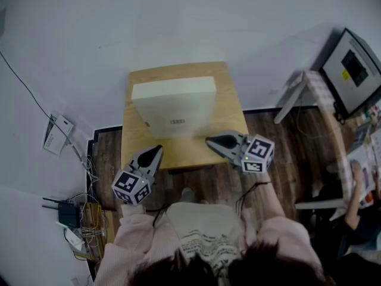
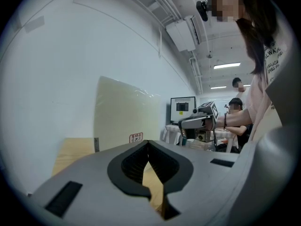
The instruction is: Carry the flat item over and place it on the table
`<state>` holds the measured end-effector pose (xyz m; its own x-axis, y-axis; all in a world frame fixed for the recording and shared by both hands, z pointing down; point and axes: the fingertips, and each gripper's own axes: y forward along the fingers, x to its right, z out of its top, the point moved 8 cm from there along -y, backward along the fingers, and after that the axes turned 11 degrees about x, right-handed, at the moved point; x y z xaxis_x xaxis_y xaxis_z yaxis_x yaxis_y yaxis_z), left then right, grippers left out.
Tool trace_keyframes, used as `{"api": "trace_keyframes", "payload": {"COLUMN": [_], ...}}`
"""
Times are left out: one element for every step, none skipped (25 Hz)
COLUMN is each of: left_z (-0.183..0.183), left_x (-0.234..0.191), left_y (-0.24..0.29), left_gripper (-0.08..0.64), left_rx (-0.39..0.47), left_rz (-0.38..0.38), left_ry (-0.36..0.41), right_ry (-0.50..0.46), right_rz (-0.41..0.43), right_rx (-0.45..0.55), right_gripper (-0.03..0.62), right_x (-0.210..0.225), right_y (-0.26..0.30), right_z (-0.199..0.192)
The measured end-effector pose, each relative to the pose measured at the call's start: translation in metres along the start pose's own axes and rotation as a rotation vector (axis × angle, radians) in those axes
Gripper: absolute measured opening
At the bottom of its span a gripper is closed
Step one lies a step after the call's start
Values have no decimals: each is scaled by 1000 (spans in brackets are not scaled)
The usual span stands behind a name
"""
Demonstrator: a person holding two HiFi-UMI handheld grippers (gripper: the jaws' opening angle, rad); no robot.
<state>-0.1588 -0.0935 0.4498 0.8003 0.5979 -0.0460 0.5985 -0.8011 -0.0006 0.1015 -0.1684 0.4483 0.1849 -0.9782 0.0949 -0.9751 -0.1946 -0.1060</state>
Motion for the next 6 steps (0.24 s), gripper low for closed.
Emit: {"api": "trace_keyframes", "payload": {"left_z": [0,0,0,1,1,1], "left_x": [0,0,0,0,-1,-1], "left_y": [0,1,1,2,2,2], "left_gripper": [-8,-8,-8,-8,-8,-8], "left_rx": [-1,-1,-1,0,-1,-1], "left_rz": [0,-1,-3,-4,-6,-7], "left_ry": [0,0,1,2,3,4], "right_ry": [6,10,8,1,-5,-12], "right_rz": [2,3,4,4,4,5], "right_rx": [-5,-8,-6,-2,1,5], "right_gripper": [-8,-8,-8,-8,-8,-8], "right_x": [-1,-1,-1,0,1,2], "right_y": [0,1,1,2,2,3], "right_z": [0,0,0,0,-1,-2]}}
